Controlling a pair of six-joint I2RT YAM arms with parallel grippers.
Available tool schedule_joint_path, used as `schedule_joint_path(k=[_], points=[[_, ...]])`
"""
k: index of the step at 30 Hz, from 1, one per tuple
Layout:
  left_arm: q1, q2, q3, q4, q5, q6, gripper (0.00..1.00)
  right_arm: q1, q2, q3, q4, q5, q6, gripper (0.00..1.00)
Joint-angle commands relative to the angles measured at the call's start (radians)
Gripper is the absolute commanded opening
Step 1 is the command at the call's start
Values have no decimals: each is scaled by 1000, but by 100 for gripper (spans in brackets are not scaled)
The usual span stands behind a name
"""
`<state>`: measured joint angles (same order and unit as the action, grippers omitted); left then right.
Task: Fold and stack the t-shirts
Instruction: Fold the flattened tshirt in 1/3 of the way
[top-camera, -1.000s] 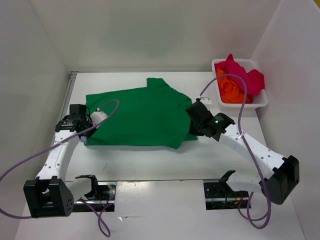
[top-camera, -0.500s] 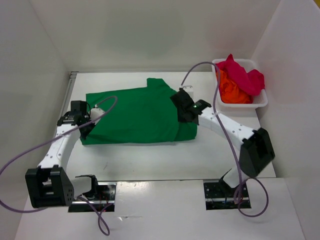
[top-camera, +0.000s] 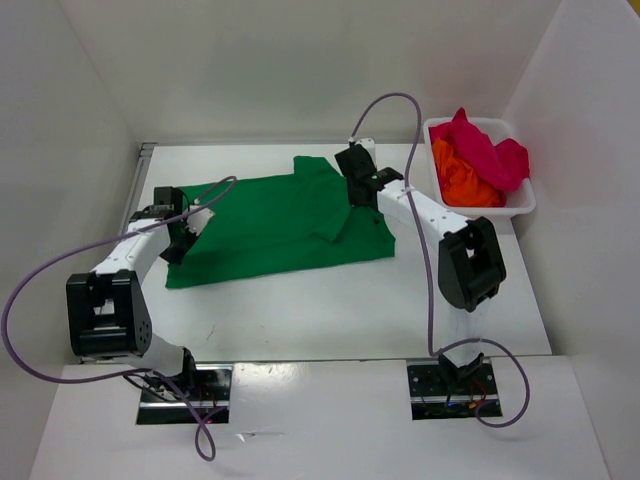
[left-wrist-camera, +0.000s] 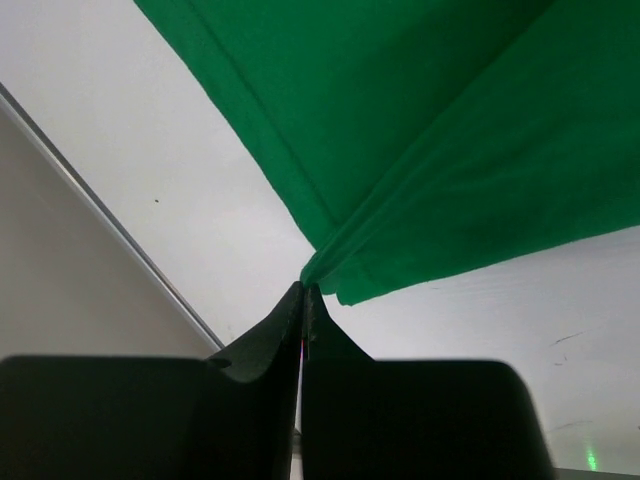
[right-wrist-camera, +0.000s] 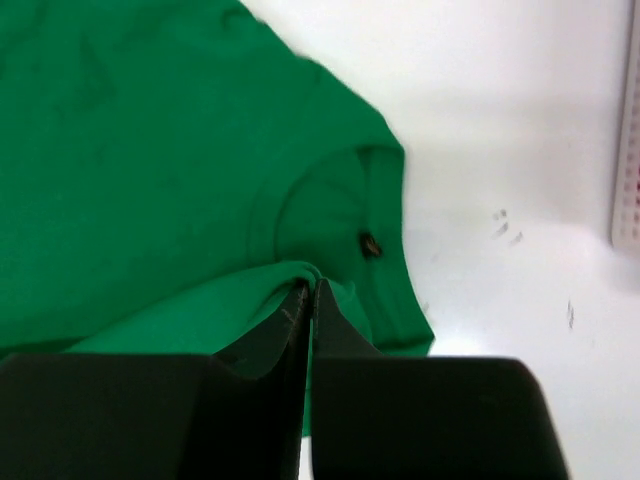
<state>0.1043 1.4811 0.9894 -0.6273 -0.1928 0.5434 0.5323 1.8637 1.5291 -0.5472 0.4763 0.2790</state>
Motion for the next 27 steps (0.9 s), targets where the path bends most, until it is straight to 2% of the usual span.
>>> schedule_joint_path(k=[1, 6, 11, 13, 16, 17, 18, 20, 22, 23, 24, 27], points=[[6, 13, 29, 15, 7, -37, 0, 5, 63, 86, 44, 27, -72, 0], [6, 54, 29, 15, -19, -48, 0, -14, 107, 95, 44, -39, -81, 0], [6, 87, 43, 26, -42, -83, 1, -23, 140, 106, 44, -39, -90, 0], [6, 87, 57, 35, -51, -112, 3, -23, 150, 115, 33, -39, -81, 3], [6, 99, 66, 58, -79, -132, 7, -32, 163, 137, 24, -39, -81, 22], [6, 110, 66, 58, -97, -144, 10, -41, 163, 146, 24, -27, -72, 43], [6, 110, 66, 58, -121, -154, 13, -41, 163, 146, 24, -18, -72, 54], [6, 122, 66, 77, -148, -178, 19, -41, 152, 155, 13, 28, -57, 68], [15, 110, 66, 77, -175, -192, 31, -52, 106, 129, -11, 50, -2, 76], [26, 110, 66, 87, -175, -203, 42, -73, 83, 117, -22, 50, 24, 78], [35, 99, 66, 87, -175, -203, 58, -87, 56, 76, -31, 32, 50, 78], [77, 90, 75, 51, -160, -203, 66, -107, -73, -78, -31, -20, 155, 78]])
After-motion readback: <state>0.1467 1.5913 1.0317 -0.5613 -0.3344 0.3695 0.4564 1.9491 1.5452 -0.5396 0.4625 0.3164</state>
